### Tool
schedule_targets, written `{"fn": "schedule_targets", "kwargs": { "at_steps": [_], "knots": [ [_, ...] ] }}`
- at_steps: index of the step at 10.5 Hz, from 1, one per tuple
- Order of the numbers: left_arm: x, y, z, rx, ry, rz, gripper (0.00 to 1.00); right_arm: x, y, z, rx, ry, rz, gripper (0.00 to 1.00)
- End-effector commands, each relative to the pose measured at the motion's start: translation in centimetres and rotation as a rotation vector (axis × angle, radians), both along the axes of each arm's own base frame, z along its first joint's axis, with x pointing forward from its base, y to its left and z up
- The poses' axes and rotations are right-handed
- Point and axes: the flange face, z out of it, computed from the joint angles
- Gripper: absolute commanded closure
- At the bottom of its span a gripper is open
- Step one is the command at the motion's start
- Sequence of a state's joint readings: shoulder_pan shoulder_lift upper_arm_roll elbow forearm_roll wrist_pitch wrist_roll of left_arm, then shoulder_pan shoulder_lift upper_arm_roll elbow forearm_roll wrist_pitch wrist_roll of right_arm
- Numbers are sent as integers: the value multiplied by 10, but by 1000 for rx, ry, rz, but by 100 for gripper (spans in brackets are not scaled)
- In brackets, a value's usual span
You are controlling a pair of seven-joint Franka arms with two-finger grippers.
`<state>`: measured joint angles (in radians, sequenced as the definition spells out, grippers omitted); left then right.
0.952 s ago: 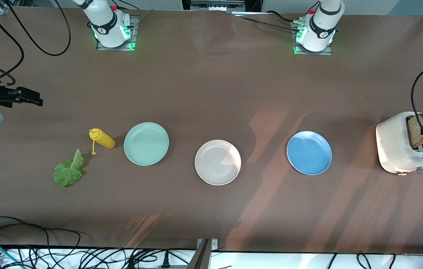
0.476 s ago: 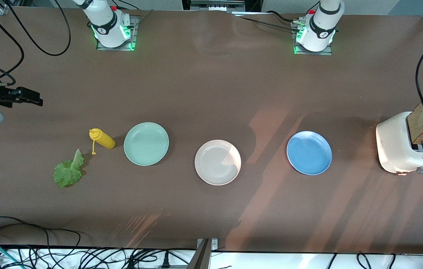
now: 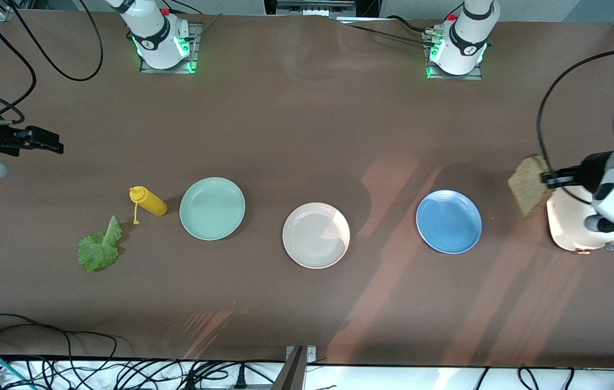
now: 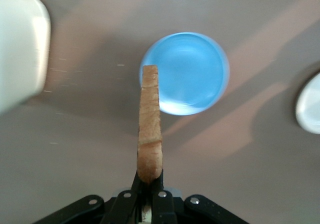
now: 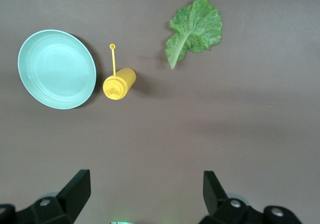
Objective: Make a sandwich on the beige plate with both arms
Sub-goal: 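Lift the toast slice up out of the toaster with the left gripper, then carry the toast to the beige plate and lower it with the left gripper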
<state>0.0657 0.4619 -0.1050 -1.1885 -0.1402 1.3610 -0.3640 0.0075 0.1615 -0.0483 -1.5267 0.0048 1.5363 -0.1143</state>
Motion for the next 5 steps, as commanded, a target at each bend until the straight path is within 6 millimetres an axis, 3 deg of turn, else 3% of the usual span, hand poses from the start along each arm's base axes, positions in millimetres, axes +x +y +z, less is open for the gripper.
{"fn": "schedule_targets", "kwargs": {
  "at_steps": [1,5],
  "knots": [
    [23,-48,-15,-140,-26,163,100,1,8,14,0,-21,0,0],
    [54,-166,-83,-293,-83,296,100,1,14,14,8,-22,7,0]
  ]
}}
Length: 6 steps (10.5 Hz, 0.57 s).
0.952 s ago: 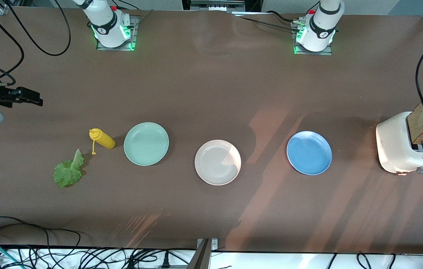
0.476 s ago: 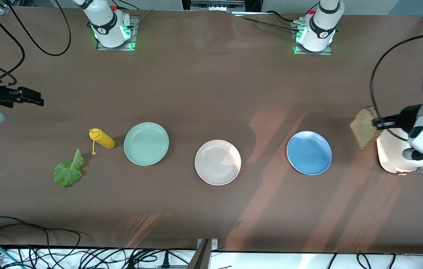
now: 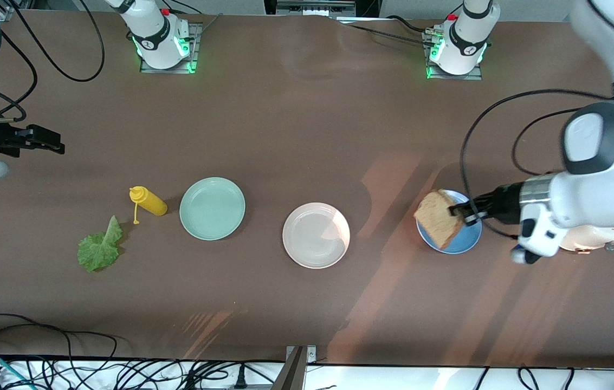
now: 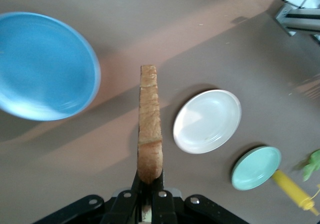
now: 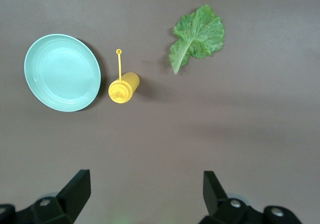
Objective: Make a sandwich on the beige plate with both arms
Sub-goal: 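Carry the toast to the beige plate and lower it with the left gripper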
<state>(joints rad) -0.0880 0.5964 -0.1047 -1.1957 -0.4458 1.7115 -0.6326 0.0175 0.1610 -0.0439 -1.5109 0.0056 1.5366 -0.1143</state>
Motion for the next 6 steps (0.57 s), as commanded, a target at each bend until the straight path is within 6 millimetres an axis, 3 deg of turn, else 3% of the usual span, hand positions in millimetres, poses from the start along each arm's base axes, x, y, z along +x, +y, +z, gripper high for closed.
{"fn": "schedule_targets", "kwargs": {
  "at_steps": [1,3,4,5,6],
  "knots": [
    [11,-64,-40,-71,-21,73,100,0,6,6,8,-5,-7,0],
    [12,-119,-71,-93,-76,133,100,0,7,6,10,-5,-4,0],
    [9,-145,-77,-127,-81,192,100,0,6,9,15,-10,-5,0],
    [4,-167,-80,-137,-93,220,100,0,7,9,16,-10,-2,0],
    [5,-174,-86,-144,-110,238,100,0,6,9,17,-10,0,0]
  ]
}}
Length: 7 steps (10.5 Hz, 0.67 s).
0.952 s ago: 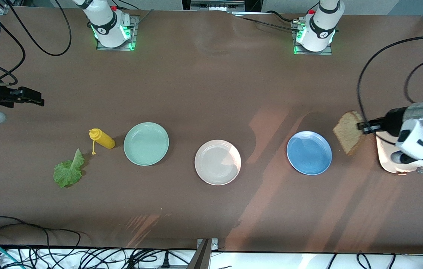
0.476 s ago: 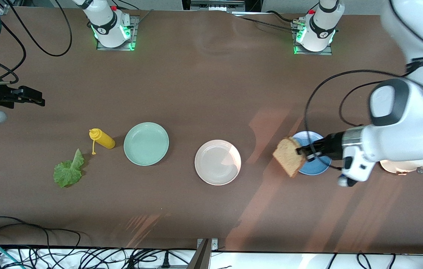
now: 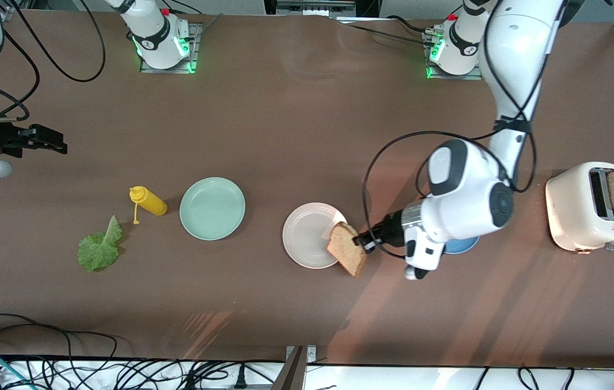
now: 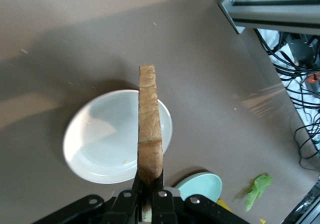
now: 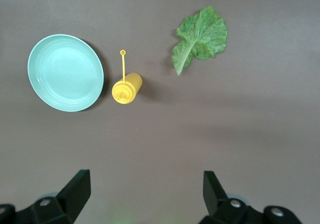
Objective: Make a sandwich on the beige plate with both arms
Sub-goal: 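Carry the toast to the beige plate and lower it with the left gripper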
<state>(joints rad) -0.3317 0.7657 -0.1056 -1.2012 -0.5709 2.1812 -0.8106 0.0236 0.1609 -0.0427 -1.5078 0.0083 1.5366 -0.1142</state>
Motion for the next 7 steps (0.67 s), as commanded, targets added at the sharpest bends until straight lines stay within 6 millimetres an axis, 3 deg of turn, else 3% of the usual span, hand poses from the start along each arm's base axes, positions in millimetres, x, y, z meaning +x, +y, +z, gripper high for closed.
{"fn": "schedule_targets", "kwargs": {
  "at_steps": [1,4,7],
  "knots": [
    [-4,-25,-5,-32,-26,47,100,0,1,7,14,-7,-7,0],
    [-12,-53,-41,-23,-85,75,100,0,1,7,14,-7,-6,0],
    [-17,-62,-47,-21,-79,66,100,-1,0,6,16,-1,-6,0]
  ]
}}
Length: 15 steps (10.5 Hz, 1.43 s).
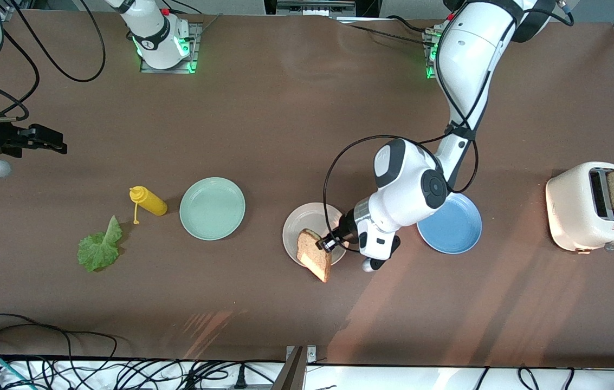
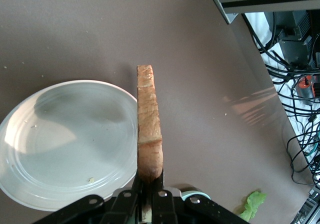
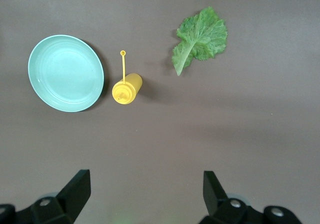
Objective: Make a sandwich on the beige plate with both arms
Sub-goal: 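Carry the toast to the beige plate and lower it with the left gripper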
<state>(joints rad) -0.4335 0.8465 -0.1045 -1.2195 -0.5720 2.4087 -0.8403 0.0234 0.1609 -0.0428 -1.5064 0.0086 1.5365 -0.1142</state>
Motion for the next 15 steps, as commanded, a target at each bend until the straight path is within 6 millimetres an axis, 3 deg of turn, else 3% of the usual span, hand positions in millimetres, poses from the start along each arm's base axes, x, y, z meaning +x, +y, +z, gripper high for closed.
{"fn": "schedule_targets", "kwargs": {
  "at_steps": [1,6,7,8,9,12,13,15],
  "knots": [
    [-6,-12,-1,-21,9,7,100,-1,1,6,16,-1,-5,0],
    [-18,-17,-17,-5,60,13,100,-1,1,6,30,0,-7,0],
    [-20,-19,-18,-4,66,8,93,-1,1,6,30,0,-7,0],
    [-20,-18,-16,-5,69,13,55,-1,1,5,30,2,-7,0],
    [-20,-18,-16,-3,73,14,35,-1,1,5,29,2,-8,0],
    [-23,-3,-20,37,178,-53,21,4,-7,-6,66,21,-47,0],
    [-25,6,-21,61,223,-88,21,5,-24,-14,98,36,-82,0],
    [-35,16,-28,208,273,-206,13,6,-29,-18,117,41,-94,0]
  ]
}}
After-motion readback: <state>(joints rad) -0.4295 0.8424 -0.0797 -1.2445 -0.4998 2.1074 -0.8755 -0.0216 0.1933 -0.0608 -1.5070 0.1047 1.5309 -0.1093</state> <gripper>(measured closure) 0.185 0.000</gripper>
